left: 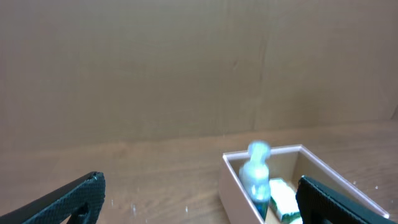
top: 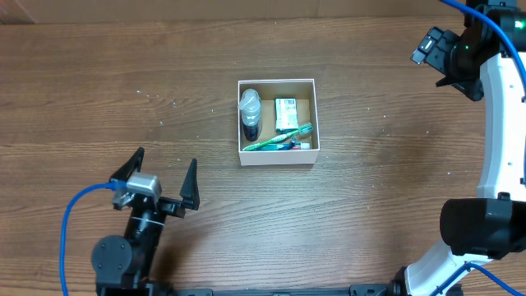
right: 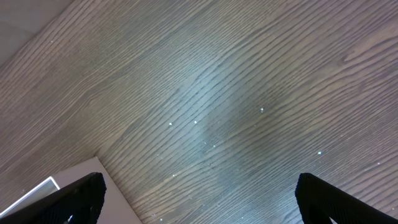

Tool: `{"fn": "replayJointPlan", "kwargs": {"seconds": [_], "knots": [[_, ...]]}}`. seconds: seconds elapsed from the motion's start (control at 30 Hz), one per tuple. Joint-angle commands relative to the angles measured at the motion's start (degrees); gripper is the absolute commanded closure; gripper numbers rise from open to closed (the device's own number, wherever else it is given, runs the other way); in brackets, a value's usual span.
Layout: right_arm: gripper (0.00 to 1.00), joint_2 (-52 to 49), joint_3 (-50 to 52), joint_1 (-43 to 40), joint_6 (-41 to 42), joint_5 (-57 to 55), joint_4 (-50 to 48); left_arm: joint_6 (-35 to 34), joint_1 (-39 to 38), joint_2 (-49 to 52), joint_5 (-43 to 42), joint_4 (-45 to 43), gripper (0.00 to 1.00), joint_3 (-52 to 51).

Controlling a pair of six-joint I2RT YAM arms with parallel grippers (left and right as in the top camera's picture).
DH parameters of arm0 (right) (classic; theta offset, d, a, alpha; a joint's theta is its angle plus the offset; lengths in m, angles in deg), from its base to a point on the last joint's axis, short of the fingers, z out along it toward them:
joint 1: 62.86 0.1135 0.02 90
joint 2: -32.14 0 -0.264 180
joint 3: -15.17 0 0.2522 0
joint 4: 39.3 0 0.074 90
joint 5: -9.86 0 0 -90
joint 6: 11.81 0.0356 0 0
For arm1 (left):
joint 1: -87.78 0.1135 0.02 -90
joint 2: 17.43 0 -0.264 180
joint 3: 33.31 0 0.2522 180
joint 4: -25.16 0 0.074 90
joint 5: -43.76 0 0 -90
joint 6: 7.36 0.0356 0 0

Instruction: Pack container

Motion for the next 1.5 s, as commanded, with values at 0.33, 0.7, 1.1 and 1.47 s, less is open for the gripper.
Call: {"fn": "replayJointPlan", "kwargs": {"seconds": [0.33,0.7,1.1,1.47], "knots": [[0.0,0.3,-0.5,-0.1,-0.1,-0.6,-0.1,-5.2,3.4,-13.7,3.5,-0.3,0.0,-14.5],[0.0,0.3,-0.5,-0.1,-0.1,-0.6,-0.1,-5.0,3.6,-13.7,7.3,6.3,0.0,-14.5],[0.0,0.3,-0.5,-0.1,-0.1,-0.6,-0.1,-5.0,3.6,-13.6,7.3,6.3,0.0,-14.5],[0.0,0.3,-0.5,-0.1,-0.1,-0.6,-0.1,-5.0,3.6,-13.6,7.3,6.3,0.0,-14.5]]}}
